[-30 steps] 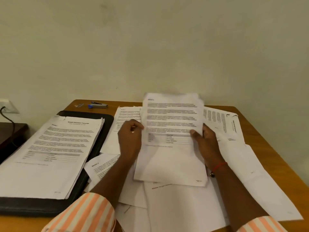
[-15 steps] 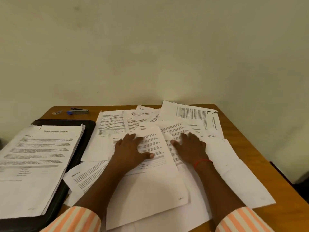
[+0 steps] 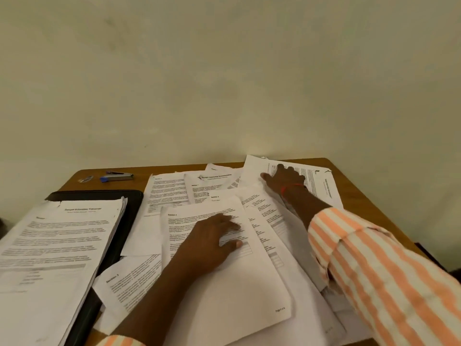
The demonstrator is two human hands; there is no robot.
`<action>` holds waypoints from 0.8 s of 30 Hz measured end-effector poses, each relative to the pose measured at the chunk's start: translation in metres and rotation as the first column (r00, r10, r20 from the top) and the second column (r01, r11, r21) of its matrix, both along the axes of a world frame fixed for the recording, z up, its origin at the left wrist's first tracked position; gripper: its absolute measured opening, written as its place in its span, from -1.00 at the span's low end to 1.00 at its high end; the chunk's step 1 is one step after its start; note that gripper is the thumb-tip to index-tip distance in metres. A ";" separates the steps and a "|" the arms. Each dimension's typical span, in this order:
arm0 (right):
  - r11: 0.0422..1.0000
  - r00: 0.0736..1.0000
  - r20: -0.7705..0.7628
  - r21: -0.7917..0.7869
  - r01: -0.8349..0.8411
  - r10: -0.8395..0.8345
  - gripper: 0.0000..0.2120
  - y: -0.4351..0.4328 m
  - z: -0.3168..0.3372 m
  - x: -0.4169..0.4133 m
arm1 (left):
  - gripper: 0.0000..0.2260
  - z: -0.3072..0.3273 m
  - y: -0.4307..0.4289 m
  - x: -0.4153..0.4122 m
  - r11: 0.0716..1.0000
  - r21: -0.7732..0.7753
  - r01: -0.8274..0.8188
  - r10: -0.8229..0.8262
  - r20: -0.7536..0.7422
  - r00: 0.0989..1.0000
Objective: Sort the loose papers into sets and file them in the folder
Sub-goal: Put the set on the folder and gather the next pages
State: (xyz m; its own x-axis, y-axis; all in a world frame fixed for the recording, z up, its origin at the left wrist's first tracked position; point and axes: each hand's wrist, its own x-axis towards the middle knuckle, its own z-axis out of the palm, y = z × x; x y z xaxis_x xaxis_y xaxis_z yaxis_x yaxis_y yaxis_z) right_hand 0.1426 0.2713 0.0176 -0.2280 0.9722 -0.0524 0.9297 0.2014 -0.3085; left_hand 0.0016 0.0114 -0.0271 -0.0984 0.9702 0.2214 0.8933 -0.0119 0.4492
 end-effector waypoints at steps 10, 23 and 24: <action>0.996 0.995 -0.042 -0.022 -0.090 0.089 -0.27 0.024 -0.012 -0.070 | -0.48 0.005 0.001 0.001 0.999 -0.022 0.025 -0.025 -0.002 1.000; 0.717 0.748 -0.395 0.680 -0.152 0.533 -0.72 0.003 0.085 -0.033 | -0.69 0.013 -0.004 0.000 0.989 0.117 -0.091 0.059 0.251 0.966; 0.650 0.727 -0.317 0.724 -0.229 0.609 -0.71 -0.008 0.095 -0.031 | -0.73 0.019 -0.005 -0.002 0.977 0.150 -0.151 0.088 0.364 0.927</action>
